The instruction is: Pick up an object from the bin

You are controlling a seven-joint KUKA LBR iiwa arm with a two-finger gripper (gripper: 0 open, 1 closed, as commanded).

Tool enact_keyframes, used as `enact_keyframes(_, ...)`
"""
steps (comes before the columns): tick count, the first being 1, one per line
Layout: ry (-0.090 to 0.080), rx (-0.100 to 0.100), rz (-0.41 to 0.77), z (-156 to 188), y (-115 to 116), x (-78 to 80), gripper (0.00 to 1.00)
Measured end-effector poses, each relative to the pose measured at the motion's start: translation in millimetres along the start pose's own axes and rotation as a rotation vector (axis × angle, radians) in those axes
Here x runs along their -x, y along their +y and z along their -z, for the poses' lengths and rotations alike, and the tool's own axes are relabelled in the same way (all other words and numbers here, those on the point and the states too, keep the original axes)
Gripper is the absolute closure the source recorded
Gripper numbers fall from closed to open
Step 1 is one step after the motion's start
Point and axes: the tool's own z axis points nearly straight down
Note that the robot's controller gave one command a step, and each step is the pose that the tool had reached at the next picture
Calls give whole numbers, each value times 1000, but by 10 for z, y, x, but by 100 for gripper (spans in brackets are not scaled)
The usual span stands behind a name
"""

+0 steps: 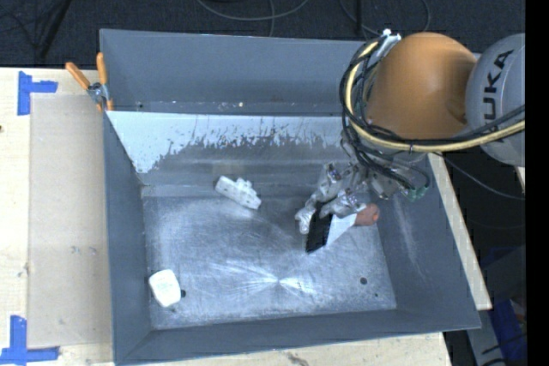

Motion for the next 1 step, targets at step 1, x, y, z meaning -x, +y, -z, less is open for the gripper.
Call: enact_keyframes(1,4,4,56,122,-8,-125,100)
